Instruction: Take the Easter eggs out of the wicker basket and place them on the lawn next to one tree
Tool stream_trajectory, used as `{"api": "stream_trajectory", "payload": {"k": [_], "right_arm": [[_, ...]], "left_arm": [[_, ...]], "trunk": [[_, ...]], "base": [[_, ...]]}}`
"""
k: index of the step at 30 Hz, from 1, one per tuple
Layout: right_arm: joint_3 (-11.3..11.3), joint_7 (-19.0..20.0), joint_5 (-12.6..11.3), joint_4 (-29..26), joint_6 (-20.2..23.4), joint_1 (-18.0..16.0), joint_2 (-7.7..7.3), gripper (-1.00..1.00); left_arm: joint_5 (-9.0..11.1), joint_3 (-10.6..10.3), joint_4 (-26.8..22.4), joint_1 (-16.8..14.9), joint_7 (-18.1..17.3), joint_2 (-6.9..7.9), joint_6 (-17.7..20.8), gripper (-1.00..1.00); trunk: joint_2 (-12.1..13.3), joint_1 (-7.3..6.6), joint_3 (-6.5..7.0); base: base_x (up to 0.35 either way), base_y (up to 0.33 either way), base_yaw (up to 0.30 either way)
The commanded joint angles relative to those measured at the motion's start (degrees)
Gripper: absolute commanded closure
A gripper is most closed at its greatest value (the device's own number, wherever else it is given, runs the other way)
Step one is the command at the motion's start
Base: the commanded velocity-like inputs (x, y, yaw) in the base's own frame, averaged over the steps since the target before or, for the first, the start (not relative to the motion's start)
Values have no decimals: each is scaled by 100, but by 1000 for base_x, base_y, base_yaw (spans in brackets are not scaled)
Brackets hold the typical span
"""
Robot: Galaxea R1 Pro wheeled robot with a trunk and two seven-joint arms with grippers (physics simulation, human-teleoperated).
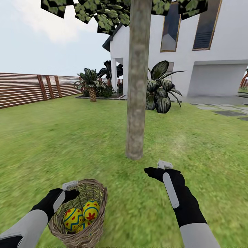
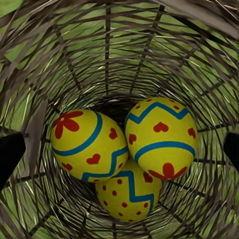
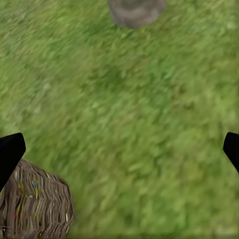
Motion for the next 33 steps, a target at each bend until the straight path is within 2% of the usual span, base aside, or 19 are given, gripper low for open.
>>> {"api": "stream_trajectory", "payload": {"k": [1, 26, 31, 33], "right_arm": [[-8, -47, -61, -6, 17, -4, 4, -100], [-8, -43, -67, -4, 17, -4, 4, -100], [-8, -42, -68, -1, 17, -5, 4, -100], [-8, -42, -68, 1, 17, -4, 4, -100]], "left_arm": [[60, 13, -11, -1, 29, -1, 33, -100], [60, 7, -11, -4, -45, -11, 36, -100], [60, -50, -11, -6, -57, -13, 40, -100], [60, -62, -14, -14, -71, -16, 45, -100]], "trunk": [[-44, 22, -24], [-1047, 571, -473], [-1247, 680, -563], [-1250, 686, -607]], "base": [[0, 0, 0], [0, 0, 0], [0, 0, 0], [0, 0, 0]]}}
